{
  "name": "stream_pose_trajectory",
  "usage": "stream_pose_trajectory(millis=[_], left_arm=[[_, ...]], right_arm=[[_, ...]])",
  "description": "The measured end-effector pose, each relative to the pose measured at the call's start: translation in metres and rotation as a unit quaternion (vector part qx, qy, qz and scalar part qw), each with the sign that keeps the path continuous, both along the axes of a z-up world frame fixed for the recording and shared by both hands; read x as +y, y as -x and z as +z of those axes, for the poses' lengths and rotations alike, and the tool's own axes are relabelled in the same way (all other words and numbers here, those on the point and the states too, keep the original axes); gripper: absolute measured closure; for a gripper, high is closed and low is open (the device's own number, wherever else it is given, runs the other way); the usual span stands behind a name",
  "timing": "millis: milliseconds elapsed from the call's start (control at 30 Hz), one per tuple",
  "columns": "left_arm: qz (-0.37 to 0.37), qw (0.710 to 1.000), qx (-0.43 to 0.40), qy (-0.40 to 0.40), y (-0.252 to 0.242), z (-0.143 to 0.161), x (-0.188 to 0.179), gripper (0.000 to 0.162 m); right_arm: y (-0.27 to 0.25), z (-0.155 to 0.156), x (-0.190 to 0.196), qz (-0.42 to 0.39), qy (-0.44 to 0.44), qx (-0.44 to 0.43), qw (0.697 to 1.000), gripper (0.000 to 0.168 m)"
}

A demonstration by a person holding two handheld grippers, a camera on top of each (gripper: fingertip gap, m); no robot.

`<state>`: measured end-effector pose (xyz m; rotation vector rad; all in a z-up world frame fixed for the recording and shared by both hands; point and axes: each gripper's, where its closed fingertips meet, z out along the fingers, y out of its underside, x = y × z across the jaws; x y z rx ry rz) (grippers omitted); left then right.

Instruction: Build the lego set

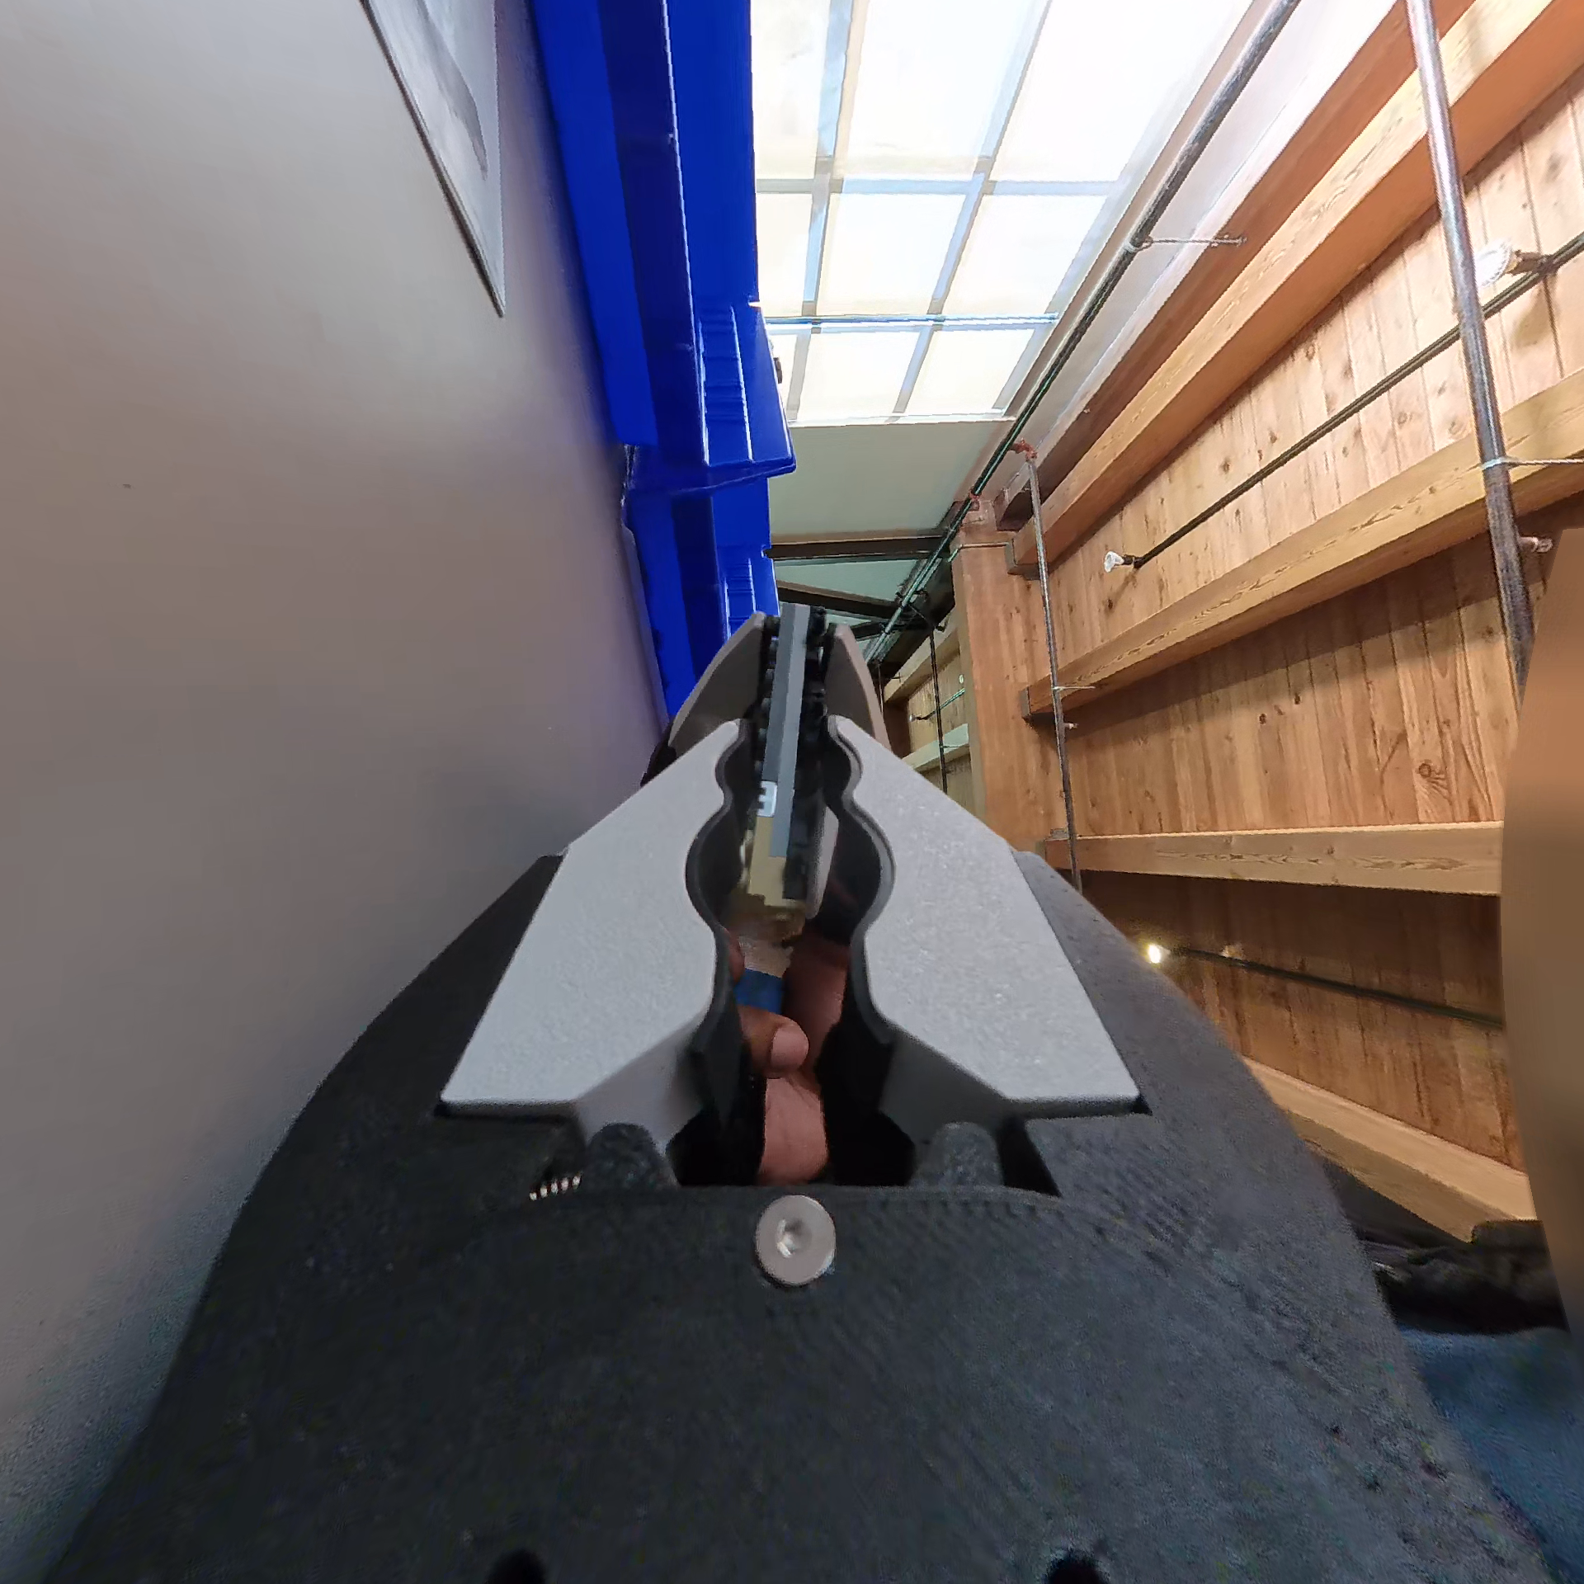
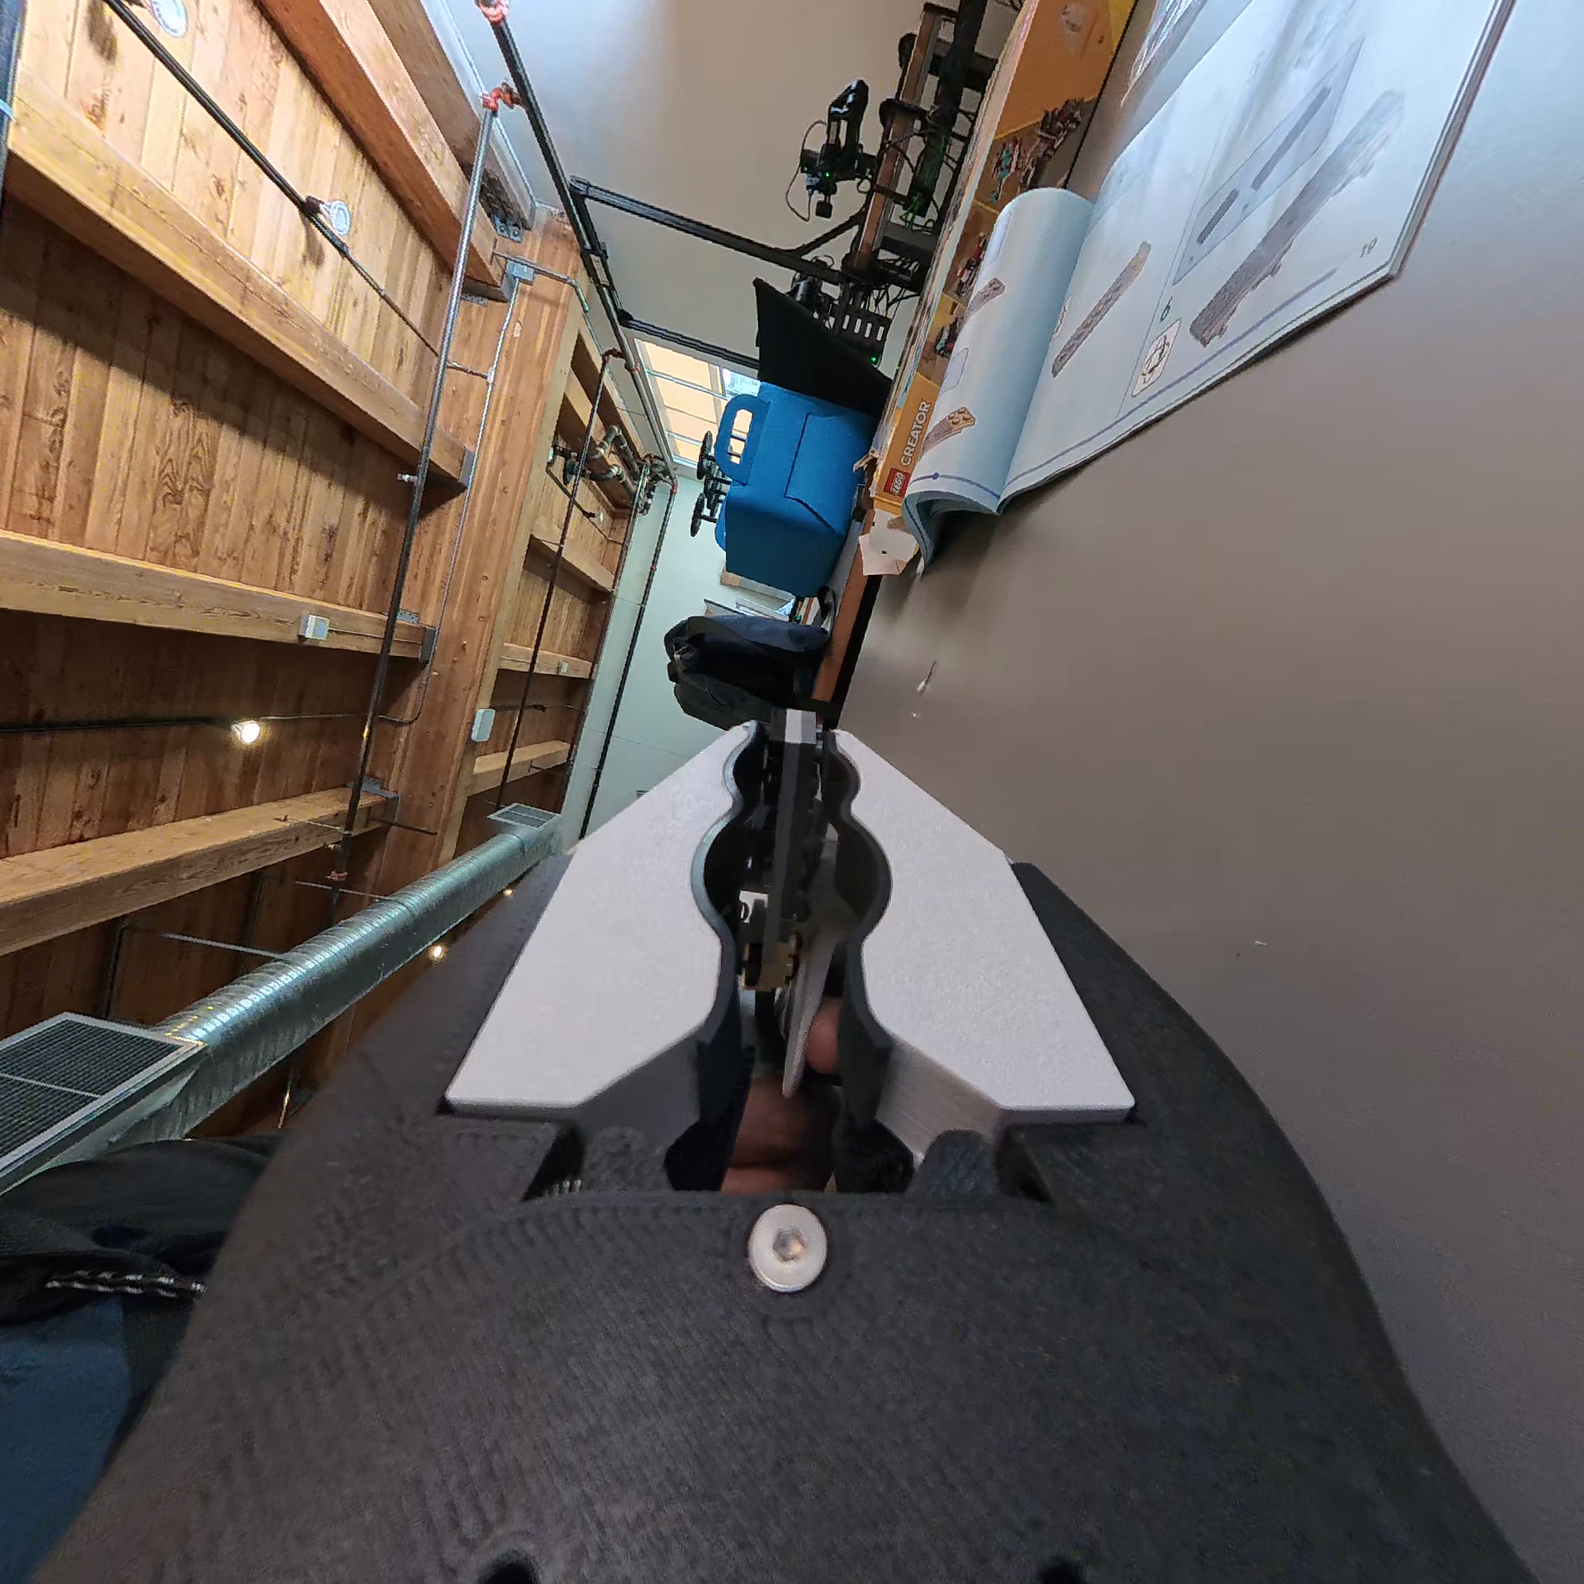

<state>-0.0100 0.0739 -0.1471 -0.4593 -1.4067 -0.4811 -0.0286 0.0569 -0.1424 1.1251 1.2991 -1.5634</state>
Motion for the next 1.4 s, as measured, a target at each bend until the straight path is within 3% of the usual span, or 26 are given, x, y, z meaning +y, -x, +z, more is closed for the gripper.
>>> stream_pose_trajectory(millis=[800, 1400], left_arm=[[-0.018, 0.999, 0.048, 0.007, -0.002, 0.017, -0.001, 0.15], [-0.054, 0.981, 0.182, 0.048, -0.013, 0.057, 0.002, 0.15]], right_arm=[[-0.005, 0.02, 0.0, 0.014, 0.021, 0.054, 0.998, 0.155], [-0.016, 0.066, 0.005, 0.065, 0.122, 0.098, 0.986, 0.151]])
